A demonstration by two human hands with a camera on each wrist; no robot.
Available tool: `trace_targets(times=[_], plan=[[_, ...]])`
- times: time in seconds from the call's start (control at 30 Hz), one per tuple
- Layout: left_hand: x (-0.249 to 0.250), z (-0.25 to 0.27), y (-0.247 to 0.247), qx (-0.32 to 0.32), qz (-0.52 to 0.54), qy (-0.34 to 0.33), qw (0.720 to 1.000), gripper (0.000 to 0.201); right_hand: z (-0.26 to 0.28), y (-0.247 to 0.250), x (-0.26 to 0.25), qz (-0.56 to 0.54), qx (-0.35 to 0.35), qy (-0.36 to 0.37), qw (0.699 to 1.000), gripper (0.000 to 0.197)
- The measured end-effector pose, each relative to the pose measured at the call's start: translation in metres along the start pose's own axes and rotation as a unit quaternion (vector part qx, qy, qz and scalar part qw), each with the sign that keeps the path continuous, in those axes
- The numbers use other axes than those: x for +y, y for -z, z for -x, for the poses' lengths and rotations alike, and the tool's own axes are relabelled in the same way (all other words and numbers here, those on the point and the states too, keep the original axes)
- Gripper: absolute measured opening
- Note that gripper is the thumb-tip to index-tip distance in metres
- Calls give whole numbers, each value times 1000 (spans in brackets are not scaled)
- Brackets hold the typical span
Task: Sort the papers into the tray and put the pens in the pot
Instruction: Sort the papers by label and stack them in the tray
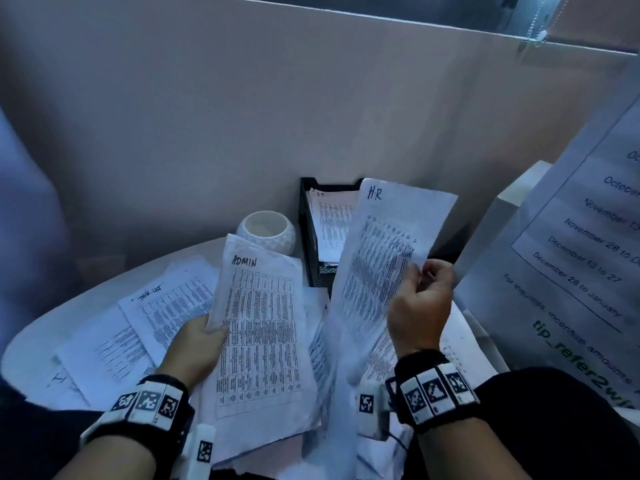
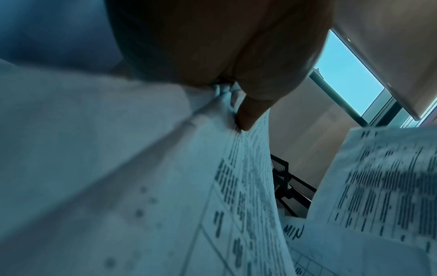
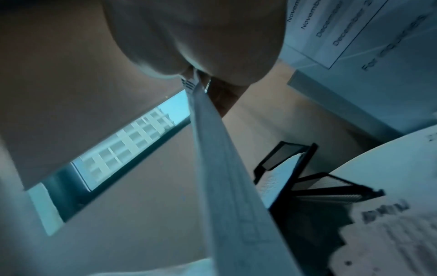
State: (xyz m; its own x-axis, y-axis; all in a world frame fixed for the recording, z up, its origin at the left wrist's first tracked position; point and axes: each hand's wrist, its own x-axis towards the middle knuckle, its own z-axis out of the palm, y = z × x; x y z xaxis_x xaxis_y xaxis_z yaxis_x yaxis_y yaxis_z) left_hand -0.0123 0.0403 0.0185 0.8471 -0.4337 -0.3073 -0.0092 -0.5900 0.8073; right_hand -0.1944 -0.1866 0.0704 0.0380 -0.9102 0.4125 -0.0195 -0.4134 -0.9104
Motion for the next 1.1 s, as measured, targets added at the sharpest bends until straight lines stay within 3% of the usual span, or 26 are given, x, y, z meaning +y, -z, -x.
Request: trace_targets(times=[0.13, 0.23, 0.33, 0.4, 0.6, 0.77, 0.87, 1.0, 1.1], plan=[[1, 0, 3, 5, 13, -3, 1000, 20, -2, -2, -27, -121, -22, -6, 992, 16], [4, 2, 4, -2, 37, -11, 999, 23, -2, -6, -20, -162, -21, -78, 983, 23], [7, 4, 6, -6, 60, -35, 998, 22, -3, -9, -7, -167, -15, -163, 972, 9], [10, 5, 7, -15, 98, -43, 994, 24, -3, -9, 8, -156, -53, -208, 964, 4], [15, 7, 1, -108, 187, -46, 975, 33, 22, -12, 52, -99, -200, -310, 924, 20], [14, 11, -5, -128, 162, -11, 978, 68, 49, -21, 66, -81, -268, -367, 887, 21], [10, 11, -8, -148, 211, -5, 966, 54, 61, -27, 73, -41, -263, -340, 902, 15], [1, 1, -10, -100, 61, -35, 992, 18, 66, -29, 83, -26, -234, -352, 906, 3], [-4, -6, -8, -41, 29, -24, 998, 10, 60, -19, 107, 96, -174, -362, 911, 25]])
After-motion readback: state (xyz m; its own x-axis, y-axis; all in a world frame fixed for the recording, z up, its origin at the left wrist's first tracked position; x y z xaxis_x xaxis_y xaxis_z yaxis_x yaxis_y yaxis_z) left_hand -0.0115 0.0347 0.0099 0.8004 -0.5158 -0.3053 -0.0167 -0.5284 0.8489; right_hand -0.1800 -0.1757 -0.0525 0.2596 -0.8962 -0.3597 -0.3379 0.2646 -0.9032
